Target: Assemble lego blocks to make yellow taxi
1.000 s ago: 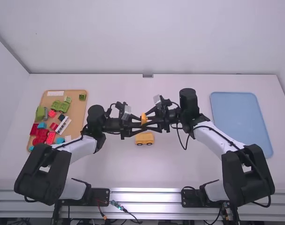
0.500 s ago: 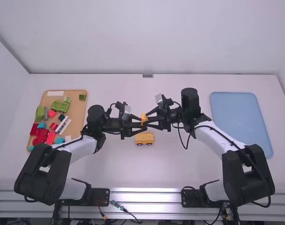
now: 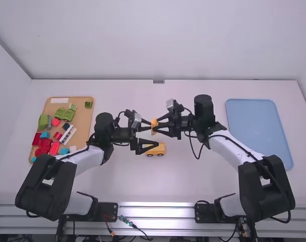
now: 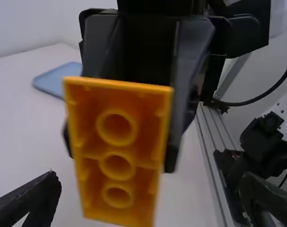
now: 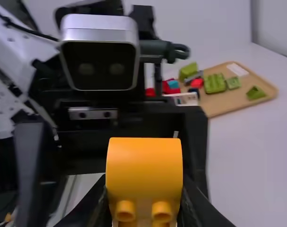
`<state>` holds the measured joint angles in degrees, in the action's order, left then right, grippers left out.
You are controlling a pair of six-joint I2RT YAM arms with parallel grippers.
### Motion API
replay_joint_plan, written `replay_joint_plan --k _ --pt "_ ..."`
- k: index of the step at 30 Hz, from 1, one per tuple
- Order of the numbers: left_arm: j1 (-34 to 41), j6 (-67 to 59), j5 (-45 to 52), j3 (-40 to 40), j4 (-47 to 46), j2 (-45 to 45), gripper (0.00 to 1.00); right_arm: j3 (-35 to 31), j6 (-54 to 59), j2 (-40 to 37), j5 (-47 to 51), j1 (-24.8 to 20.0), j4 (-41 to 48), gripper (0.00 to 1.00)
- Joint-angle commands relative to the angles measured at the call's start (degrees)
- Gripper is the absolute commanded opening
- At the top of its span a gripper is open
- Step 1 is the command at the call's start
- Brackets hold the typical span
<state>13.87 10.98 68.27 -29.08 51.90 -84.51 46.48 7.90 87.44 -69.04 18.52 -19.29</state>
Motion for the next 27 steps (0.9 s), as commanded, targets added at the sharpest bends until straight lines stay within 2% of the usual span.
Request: replay_joint_plan --k 1,4,8,10,11,13,15,22,23,27 --pt "-0.44 -4.87 0.04 0.15 -1.60 1.29 0.99 -0.39 0.96 -0.49 7.19 -0.66 2.05 0.04" --pt "-0.42 -9.53 -1.92 -0.07 -5.57 1.29 0.99 -0.37 4.85 -3.03 12.63 -1.66 8.66 0.02" --pt "-0.44 -15.28 -9.18 -2.08 -16.52 1.51 0.99 -0.37 11.76 -7.99 26.67 -2.08 21.00 0.02" --pt "-0.90 -19.89 -11.98 -4.79 -25.24 1.68 0.99 -0.37 15.26 -11.05 37.83 -1.57 28.92 0.01" --pt "-0.98 -20.15 -12.17 -5.05 -25.97 1.70 0.99 -0.37 15.43 -11.25 38.64 -1.51 29.42 0.01" --pt "-2.03 -24.68 -15.08 -9.31 -36.98 1.73 0.99 -0.37 19.28 -12.95 48.98 -0.37 36.79 0.01" --pt "-2.51 -28.06 -17.05 -12.76 -44.96 1.70 0.99 -0.37 21.77 -13.04 53.75 0.96 40.44 0.01" --pt "-2.23 -44.46 -25.90 -25.70 -72.02 1.70 0.99 -0.37 29.11 -8.06 66.60 6.08 45.97 0.02" --pt "-2.25 -46.27 -26.97 -27.32 -74.97 1.70 0.99 -0.37 29.68 -6.88 68.19 6.69 46.07 0.05" --pt "-2.29 -49.62 -30.16 -32.02 -82.38 1.70 0.99 2.25 29.86 -0.36 69.09 8.50 48.39 0.00"
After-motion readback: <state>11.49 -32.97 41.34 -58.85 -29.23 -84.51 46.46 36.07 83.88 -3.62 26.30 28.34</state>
